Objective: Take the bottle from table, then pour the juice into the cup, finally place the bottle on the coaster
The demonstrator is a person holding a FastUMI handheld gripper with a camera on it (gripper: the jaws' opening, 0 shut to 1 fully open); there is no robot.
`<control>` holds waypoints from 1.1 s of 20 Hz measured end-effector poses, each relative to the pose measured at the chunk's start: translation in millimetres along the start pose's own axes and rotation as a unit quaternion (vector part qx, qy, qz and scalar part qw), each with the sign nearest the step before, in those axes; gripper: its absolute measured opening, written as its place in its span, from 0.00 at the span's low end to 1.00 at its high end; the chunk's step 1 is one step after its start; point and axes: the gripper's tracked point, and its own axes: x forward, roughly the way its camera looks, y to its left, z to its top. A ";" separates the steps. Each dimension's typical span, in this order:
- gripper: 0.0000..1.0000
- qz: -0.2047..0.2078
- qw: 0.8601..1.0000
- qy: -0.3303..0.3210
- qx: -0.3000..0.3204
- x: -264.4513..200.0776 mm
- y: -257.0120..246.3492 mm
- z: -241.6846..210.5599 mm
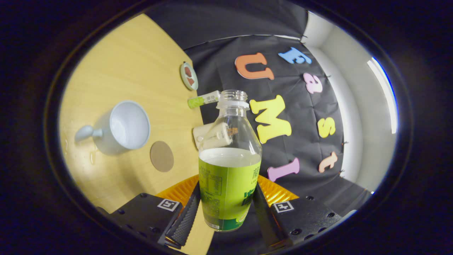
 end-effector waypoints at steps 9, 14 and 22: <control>0.82 0.068 0.940 -0.035 0.334 10.3 -36.1 53.4; 0.81 0.090 0.863 -0.053 0.493 34.5 -30.7 70.7; 0.81 0.105 0.835 -0.022 0.540 103.8 37.9 58.6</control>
